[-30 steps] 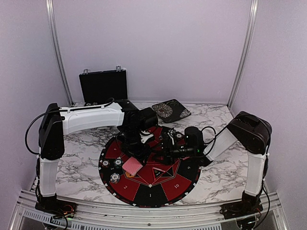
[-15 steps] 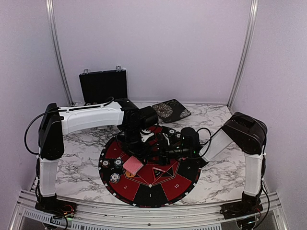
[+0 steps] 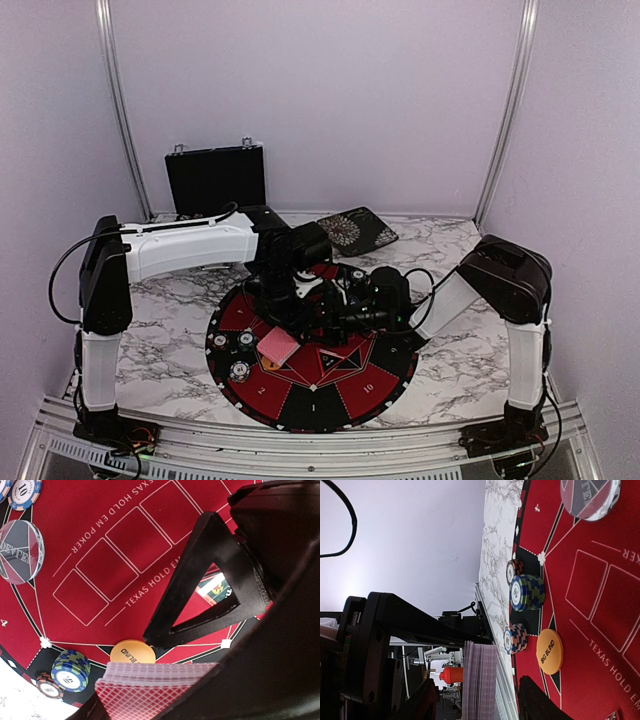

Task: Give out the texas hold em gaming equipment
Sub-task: Pass from the left arm to the right

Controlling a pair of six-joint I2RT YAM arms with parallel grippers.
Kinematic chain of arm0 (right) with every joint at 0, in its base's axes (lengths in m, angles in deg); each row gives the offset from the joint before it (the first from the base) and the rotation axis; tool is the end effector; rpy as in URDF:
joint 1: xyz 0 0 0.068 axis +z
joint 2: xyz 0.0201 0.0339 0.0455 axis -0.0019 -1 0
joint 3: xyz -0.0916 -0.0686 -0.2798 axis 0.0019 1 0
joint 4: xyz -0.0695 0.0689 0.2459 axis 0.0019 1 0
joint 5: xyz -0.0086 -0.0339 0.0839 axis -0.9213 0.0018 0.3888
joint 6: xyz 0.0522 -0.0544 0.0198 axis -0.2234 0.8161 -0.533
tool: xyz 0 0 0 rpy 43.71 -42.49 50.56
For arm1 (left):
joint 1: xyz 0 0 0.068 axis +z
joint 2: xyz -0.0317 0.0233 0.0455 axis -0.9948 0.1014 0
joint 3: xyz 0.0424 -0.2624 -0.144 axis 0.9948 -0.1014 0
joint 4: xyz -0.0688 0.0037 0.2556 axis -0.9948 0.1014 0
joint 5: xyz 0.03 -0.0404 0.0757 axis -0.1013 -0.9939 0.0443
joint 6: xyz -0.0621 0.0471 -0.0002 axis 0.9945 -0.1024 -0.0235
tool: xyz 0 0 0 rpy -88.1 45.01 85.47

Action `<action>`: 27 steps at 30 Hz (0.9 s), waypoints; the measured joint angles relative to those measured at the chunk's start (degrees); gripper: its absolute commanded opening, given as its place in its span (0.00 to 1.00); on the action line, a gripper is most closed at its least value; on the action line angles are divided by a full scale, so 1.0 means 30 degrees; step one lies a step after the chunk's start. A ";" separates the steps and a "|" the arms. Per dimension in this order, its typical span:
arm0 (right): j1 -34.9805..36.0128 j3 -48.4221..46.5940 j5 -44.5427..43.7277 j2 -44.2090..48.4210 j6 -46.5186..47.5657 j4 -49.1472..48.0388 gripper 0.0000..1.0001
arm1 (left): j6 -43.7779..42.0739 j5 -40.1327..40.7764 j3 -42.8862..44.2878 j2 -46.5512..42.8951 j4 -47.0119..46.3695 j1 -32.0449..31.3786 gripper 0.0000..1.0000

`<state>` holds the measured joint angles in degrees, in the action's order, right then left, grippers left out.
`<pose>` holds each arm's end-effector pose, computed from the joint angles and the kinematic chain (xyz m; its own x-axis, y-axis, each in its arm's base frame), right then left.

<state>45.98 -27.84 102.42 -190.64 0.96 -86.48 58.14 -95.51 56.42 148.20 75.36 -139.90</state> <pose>0.2556 0.3344 0.1383 -0.9949 -0.0769 -0.0657 -0.0735 0.1025 0.9920 0.2429 -0.3705 0.2287 -0.7582 0.6367 -0.1408 0.6520 0.7408 -0.1614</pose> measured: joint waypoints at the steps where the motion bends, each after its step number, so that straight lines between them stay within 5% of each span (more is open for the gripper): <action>1: 0.0015 0.0000 0.0000 -0.0007 -0.0022 -0.0007 0.52 | 0.0000 0.0022 0.0000 -0.0007 0.0000 -0.0007 0.40; 11: 0.0262 -0.0007 -0.0022 -0.0131 -0.0066 -0.0087 0.41 | -0.0007 0.0160 0.0000 -0.0066 0.0270 -0.0036 0.39; 21: 0.0372 -0.0029 -0.0015 -0.0138 -0.0284 -0.0423 0.15 | -0.0007 0.0393 0.0007 -0.0270 0.0284 -0.0044 0.40; 27: 0.0386 -0.0182 -0.0036 -0.0138 -0.0408 -0.0481 0.04 | -0.0007 0.0656 0.0007 -0.0291 0.0357 -0.0058 0.59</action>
<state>47.13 -28.38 102.31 -191.06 -0.26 -87.92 58.12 -93.54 56.44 147.33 76.43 -140.08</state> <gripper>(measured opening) 0.146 0.667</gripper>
